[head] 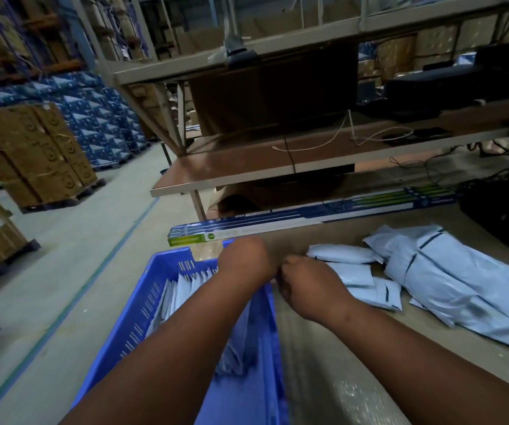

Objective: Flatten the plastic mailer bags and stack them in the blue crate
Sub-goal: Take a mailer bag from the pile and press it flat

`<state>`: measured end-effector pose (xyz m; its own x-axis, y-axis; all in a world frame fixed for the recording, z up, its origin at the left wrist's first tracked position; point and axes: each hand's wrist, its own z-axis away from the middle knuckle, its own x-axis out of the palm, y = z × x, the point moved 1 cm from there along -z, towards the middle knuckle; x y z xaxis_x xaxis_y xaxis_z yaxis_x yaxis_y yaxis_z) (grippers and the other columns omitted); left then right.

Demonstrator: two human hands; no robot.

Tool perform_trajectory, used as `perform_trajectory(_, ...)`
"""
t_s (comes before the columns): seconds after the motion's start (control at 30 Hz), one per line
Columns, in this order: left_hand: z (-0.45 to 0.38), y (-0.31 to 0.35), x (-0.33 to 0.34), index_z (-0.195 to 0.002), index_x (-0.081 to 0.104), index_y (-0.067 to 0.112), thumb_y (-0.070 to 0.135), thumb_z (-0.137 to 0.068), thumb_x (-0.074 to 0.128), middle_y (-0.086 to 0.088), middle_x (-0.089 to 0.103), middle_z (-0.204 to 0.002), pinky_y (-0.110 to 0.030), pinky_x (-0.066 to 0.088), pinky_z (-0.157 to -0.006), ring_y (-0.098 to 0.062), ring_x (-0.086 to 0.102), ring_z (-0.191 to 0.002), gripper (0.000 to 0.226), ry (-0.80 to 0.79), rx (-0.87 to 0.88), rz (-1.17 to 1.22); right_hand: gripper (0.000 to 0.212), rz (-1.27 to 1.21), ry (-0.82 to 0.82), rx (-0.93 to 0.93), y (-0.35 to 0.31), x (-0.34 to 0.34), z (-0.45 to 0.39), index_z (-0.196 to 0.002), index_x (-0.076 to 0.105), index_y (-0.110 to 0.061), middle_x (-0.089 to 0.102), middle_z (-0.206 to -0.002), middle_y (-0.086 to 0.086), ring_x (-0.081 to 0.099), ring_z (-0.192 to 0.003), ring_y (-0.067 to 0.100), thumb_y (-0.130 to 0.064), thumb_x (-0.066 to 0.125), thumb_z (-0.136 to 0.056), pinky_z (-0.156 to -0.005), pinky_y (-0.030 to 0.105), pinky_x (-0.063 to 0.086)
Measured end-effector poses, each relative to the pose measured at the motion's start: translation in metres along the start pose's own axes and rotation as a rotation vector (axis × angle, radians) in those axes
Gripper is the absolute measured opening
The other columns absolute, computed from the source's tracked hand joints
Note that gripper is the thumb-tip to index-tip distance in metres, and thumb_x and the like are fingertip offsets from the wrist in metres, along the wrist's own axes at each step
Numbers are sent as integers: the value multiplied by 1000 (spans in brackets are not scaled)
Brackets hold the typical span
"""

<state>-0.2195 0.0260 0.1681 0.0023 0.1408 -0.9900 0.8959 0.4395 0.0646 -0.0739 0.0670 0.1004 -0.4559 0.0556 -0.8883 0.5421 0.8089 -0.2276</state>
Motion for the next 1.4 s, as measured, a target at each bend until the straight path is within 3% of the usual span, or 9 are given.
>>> perform_trajectory(0.1, 6, 43, 7, -111, 72, 14, 38, -86, 66, -9, 72, -114, -36, 56, -83, -31, 70, -106, 36, -47, 68, -13, 32, -22, -21, 73, 49, 6, 21, -83, 68, -22, 66, -88, 2, 67, -77, 29, -41, 45, -92, -65, 46, 54)
perform_trajectory(0.23, 10, 94, 40, -115, 72, 16, 33, -86, 68, -10, 72, -118, -33, 53, -83, -32, 70, -109, 33, -155, 169, -33, 20, 120, -149, 263, 121, 19, 65, -106, 71, -28, 65, -109, -1, 66, -98, 25, -35, 55, -96, -76, 36, 47)
perform_trajectory(0.4, 19, 138, 92, -98, 68, 20, 38, -78, 64, -7, 71, -110, -30, 45, -72, -29, 68, -100, 27, -274, 192, -89, 42, 221, -307, 417, 200, 48, 105, -134, 56, -26, 58, -129, 3, 59, -114, 28, -31, 53, -93, -92, 41, 50)
perform_trajectory(0.6, 35, 158, 131, -116, 67, 17, 40, -85, 63, -8, 61, -133, -32, 49, -92, -28, 62, -118, 39, -321, 174, -108, 60, 178, -320, 379, 243, 65, 111, -151, 45, -19, 50, -148, 14, 51, -129, 33, -29, 54, -92, -108, 44, 45)
perform_trajectory(0.8, 59, 175, 128, -117, 68, 23, 52, -95, 59, -2, 67, -126, -31, 45, -88, -24, 62, -117, 38, -262, 274, -191, 58, 169, -276, 253, 262, 63, 117, -146, 53, -24, 54, -144, 10, 56, -119, 32, -15, 57, -88, -101, 46, 49)
perform_trajectory(1.0, 121, 185, 142, -122, 65, 27, 45, -88, 61, 1, 60, -130, -42, 46, -91, -27, 54, -118, 39, -69, 725, -159, 59, -103, -308, 103, 256, 25, 183, -144, 61, -30, 62, -141, -1, 58, -124, 26, -13, 64, -88, -103, 44, 50)
perform_trajectory(1.13, 158, 178, 161, -139, 58, 23, 50, -87, 64, -2, 58, -139, -47, 45, -99, -28, 53, -124, 58, -38, 650, -61, 62, -302, -350, 120, 251, -6, 242, -139, 65, -38, 63, -141, -16, 55, -125, 11, -16, 70, -82, -107, 32, 45)
perform_trajectory(1.27, 178, 166, 167, -109, 67, 31, 55, -89, 57, 6, 73, -97, -40, 49, -78, -23, 68, -91, 33, -151, 565, 54, 36, -432, -403, 171, 254, -34, 282, -124, 61, -45, 71, -109, -20, 63, -101, 2, -37, 74, -91, -91, 35, 53)
perform_trajectory(1.4, 190, 151, 175, -128, 61, 37, 63, -95, 58, 10, 75, -105, -36, 54, -77, -16, 69, -93, 42, -224, 405, 335, 46, -500, -363, 329, 257, -46, 305, -134, 51, -55, 64, -82, -20, 63, -80, 3, -46, 74, -94, -74, 26, 51)
